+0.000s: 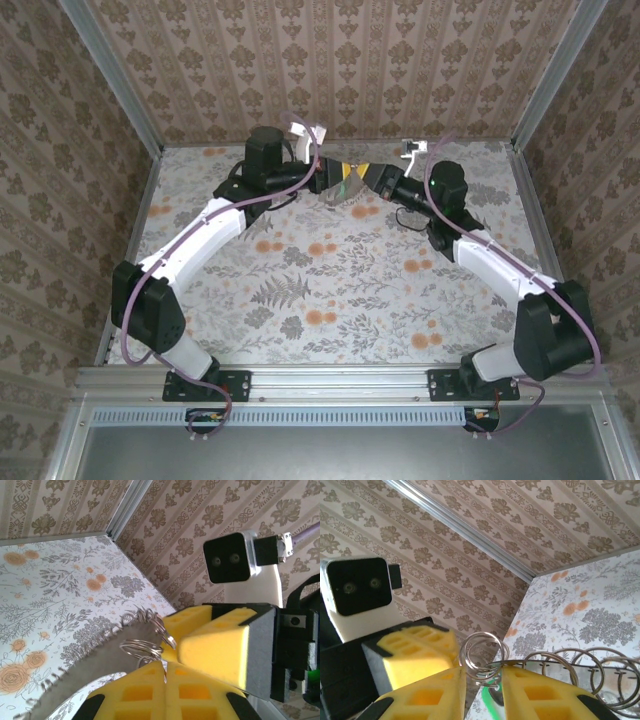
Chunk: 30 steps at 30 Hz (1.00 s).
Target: Put the keys on the keyring
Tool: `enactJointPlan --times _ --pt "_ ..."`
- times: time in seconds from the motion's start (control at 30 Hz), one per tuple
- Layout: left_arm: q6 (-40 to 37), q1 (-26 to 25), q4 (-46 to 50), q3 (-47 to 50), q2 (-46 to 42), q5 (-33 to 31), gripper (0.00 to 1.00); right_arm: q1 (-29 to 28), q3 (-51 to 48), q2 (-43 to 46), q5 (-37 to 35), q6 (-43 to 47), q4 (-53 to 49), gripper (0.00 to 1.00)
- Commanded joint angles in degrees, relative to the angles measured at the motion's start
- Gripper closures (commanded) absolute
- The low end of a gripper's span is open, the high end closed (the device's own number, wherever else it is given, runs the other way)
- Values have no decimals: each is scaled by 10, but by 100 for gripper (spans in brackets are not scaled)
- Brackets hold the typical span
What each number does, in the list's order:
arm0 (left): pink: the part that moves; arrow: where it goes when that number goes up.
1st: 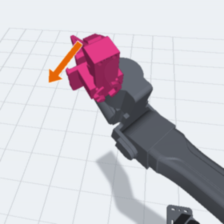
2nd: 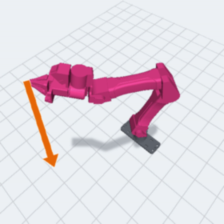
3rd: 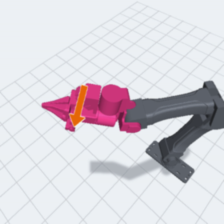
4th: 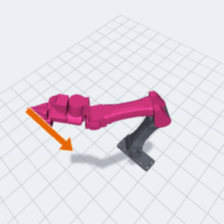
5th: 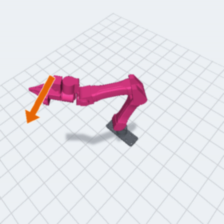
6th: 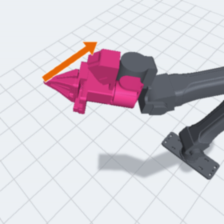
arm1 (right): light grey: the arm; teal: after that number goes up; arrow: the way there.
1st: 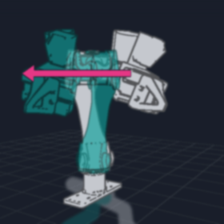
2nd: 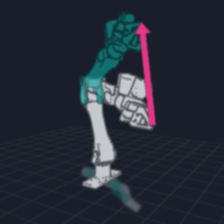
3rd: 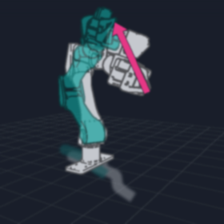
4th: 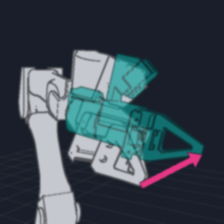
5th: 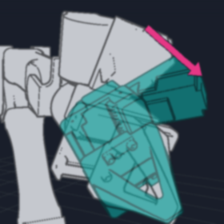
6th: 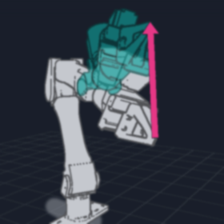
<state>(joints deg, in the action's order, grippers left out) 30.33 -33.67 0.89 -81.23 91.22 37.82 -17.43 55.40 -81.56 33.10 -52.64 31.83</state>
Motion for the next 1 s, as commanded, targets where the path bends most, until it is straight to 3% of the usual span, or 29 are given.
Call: enactJointPlan --times 0.0,0.33,0.57,0.73,0.97 --pt "40 -5 -10 -18 -23 36 100 3 41 -28 22 2 15 73" --pt "202 2 -109 28 -6 6 100 3 43 -42 39 -7 27 73" --pt "156 15 -76 41 -20 -47 100 10 3 -21 5 57 -53 70" --pt "67 29 -6 44 -25 -95 100 24 -21 -30 -30 81 -125 57" --pt "11 63 35 54 7 -119 62 39 -30 -100 -75 108 -177 42"
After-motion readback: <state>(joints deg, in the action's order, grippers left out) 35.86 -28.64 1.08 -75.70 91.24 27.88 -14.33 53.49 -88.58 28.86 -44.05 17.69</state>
